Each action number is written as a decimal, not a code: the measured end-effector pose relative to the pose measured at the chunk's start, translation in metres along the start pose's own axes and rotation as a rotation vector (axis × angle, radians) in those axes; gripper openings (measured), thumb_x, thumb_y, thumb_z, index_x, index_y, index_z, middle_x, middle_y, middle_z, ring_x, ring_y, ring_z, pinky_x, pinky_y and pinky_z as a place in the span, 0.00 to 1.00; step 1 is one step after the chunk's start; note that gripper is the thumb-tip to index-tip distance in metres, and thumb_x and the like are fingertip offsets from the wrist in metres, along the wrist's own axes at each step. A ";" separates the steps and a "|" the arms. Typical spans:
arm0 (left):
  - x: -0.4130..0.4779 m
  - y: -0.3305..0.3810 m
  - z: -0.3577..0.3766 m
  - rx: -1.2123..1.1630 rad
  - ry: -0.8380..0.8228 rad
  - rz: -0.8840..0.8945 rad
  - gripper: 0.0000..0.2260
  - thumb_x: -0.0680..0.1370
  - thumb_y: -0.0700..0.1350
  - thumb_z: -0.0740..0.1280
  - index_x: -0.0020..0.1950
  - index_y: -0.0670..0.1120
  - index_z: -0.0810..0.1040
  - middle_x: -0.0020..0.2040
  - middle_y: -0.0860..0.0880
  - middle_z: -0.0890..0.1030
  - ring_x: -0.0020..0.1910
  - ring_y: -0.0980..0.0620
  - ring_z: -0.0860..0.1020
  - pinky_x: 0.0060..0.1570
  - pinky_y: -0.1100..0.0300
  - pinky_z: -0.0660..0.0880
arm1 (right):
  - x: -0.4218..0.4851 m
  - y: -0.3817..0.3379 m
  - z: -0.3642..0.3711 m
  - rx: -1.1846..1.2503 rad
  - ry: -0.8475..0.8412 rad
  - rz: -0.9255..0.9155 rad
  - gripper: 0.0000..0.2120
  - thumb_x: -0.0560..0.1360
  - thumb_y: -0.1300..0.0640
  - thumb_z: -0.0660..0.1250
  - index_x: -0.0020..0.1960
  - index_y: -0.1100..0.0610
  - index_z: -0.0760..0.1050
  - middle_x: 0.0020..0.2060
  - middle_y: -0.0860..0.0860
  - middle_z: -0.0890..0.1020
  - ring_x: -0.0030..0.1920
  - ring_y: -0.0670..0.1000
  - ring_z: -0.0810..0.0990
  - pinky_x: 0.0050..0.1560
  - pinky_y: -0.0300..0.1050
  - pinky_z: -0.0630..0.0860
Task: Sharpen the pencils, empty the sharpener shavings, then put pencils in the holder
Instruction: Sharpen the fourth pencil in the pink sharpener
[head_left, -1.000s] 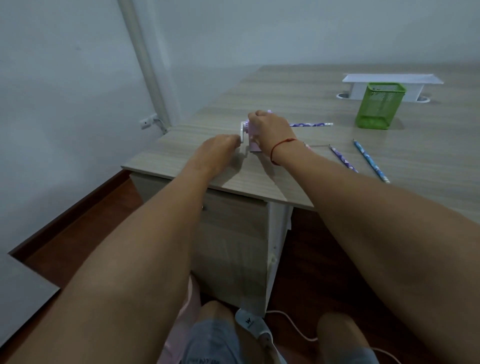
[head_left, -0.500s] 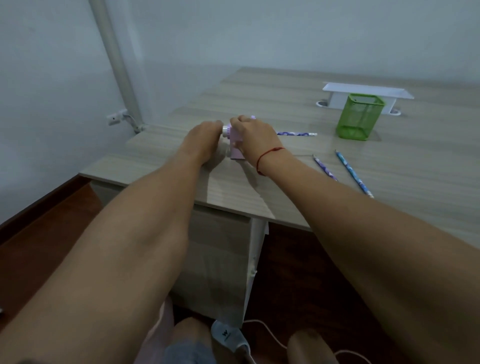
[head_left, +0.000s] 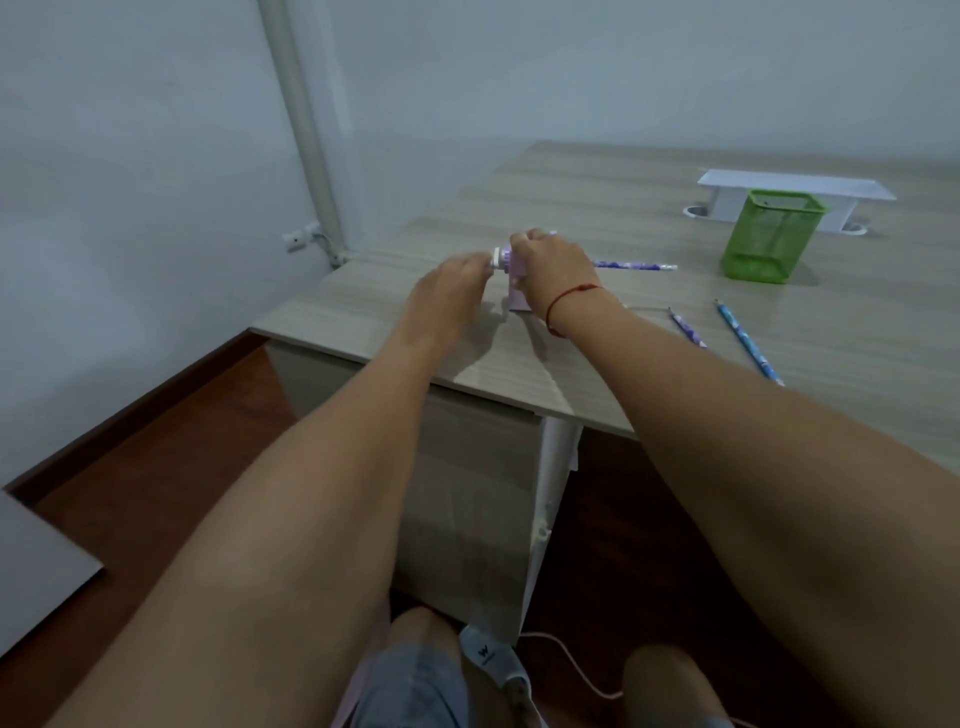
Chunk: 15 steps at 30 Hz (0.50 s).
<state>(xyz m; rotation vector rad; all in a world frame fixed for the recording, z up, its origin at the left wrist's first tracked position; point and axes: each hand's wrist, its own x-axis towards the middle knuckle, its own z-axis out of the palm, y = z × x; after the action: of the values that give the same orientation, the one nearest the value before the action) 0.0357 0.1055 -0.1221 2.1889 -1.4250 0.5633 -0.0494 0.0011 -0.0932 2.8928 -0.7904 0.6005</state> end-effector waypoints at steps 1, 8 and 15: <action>-0.005 0.001 0.001 -0.018 -0.023 -0.004 0.09 0.80 0.40 0.57 0.56 0.42 0.75 0.53 0.41 0.80 0.53 0.41 0.77 0.44 0.53 0.68 | 0.000 0.000 0.001 0.005 0.006 0.003 0.14 0.78 0.60 0.60 0.62 0.61 0.72 0.60 0.59 0.76 0.61 0.62 0.75 0.58 0.56 0.74; 0.001 -0.003 0.011 0.009 -0.241 -0.057 0.11 0.80 0.43 0.57 0.51 0.41 0.77 0.50 0.40 0.80 0.49 0.41 0.78 0.47 0.51 0.72 | 0.002 0.006 0.006 0.030 0.008 -0.010 0.14 0.77 0.61 0.60 0.62 0.61 0.72 0.60 0.59 0.76 0.61 0.62 0.75 0.58 0.55 0.74; 0.043 -0.017 0.035 0.144 -0.320 -0.006 0.11 0.78 0.43 0.59 0.55 0.43 0.78 0.55 0.37 0.80 0.54 0.37 0.78 0.50 0.50 0.74 | 0.008 0.007 0.009 0.010 0.017 0.015 0.14 0.78 0.60 0.59 0.63 0.60 0.72 0.61 0.57 0.76 0.62 0.61 0.76 0.57 0.53 0.74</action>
<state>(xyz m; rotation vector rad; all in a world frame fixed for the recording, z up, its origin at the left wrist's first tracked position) 0.0709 0.0602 -0.1285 2.4837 -1.5776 0.3321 -0.0434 -0.0103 -0.0984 2.8897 -0.8094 0.6319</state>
